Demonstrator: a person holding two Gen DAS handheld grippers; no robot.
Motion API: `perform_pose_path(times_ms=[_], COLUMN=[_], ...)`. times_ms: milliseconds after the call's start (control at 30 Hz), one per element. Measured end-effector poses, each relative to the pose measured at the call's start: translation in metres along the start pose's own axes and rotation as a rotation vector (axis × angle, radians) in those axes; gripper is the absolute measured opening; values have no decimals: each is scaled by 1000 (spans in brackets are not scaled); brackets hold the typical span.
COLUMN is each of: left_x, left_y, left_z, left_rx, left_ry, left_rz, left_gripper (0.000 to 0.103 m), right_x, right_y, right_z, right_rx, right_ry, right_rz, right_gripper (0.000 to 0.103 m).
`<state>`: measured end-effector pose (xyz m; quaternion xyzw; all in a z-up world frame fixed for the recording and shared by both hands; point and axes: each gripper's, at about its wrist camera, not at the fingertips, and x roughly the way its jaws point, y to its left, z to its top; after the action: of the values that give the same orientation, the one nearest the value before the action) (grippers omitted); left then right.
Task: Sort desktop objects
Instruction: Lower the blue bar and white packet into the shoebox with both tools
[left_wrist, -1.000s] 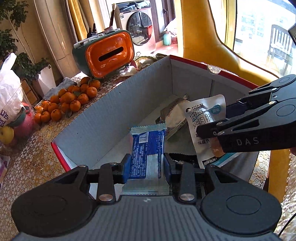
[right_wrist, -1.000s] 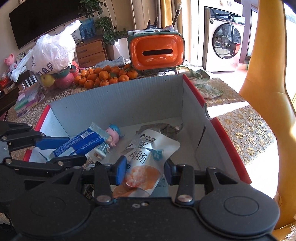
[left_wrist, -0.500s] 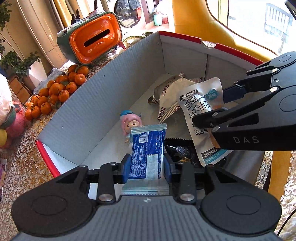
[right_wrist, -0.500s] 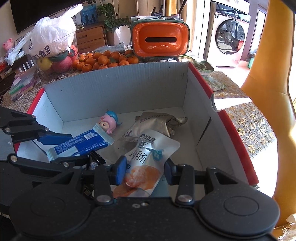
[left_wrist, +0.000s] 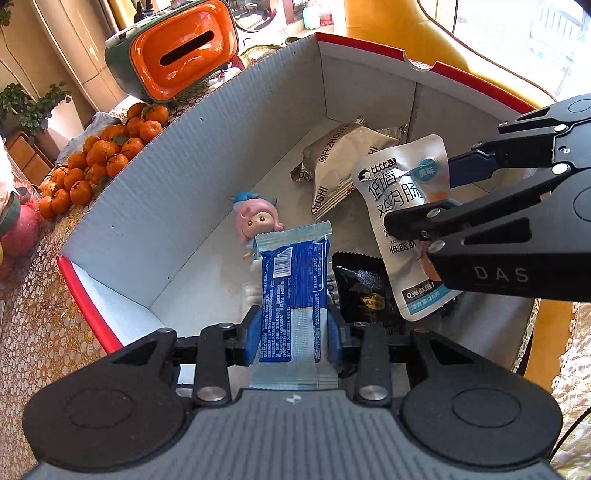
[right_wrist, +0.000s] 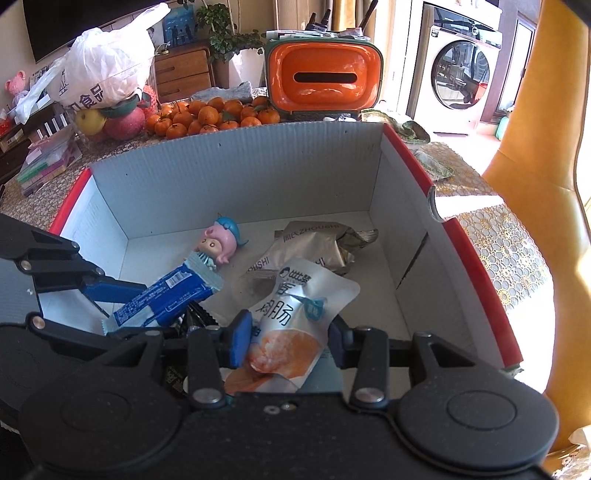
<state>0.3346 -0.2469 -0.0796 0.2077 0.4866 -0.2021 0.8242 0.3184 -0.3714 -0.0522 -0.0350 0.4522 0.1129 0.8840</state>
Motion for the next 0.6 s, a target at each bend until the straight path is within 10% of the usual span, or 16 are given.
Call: perform_pose_path(times_ms=[600], left_x=[-40], left_y=[0], left_z=[-8], left_rx=[-38], left_ry=[-68], left_rz=[0], left_gripper=[35], right_x=[-29], right_y=[2], right_z=[-2], right_rx=[24], right_ry=[-37], right_rz=[5], right_gripper=[45])
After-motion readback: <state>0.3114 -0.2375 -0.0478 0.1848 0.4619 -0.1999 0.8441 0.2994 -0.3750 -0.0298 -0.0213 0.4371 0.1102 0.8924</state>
